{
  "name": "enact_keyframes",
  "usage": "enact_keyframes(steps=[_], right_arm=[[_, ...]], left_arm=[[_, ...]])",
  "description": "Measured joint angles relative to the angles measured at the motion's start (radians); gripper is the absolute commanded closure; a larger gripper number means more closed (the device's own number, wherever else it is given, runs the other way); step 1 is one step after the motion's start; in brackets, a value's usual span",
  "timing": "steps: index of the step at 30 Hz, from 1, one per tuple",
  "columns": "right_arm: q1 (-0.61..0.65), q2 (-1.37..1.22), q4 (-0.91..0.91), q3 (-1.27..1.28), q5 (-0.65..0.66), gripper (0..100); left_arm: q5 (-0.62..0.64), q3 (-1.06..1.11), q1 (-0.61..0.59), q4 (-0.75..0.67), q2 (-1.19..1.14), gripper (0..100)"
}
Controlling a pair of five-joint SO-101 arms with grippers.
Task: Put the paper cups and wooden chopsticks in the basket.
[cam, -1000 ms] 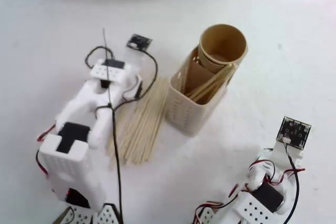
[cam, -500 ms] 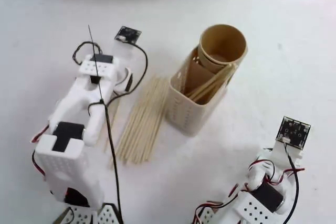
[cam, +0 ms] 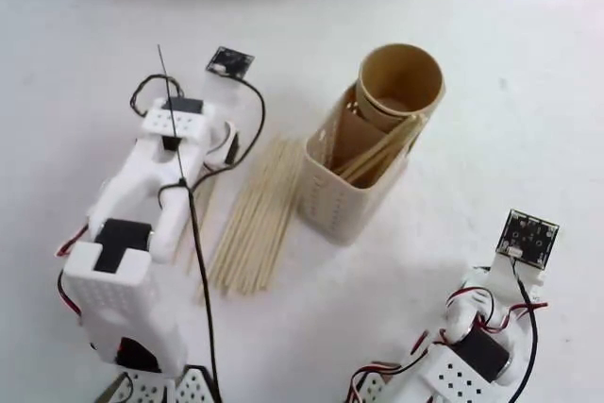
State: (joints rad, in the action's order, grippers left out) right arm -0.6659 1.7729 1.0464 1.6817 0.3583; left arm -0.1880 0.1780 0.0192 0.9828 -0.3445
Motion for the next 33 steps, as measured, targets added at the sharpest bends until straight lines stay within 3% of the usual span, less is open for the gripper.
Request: enact_keyframes(steps=[33], right_arm=[[0.000, 0.000, 0.000, 0.000, 0.000, 98.1]], left_arm=[[0.034, -0.002, 0.071, 0.066, -0.012, 91]])
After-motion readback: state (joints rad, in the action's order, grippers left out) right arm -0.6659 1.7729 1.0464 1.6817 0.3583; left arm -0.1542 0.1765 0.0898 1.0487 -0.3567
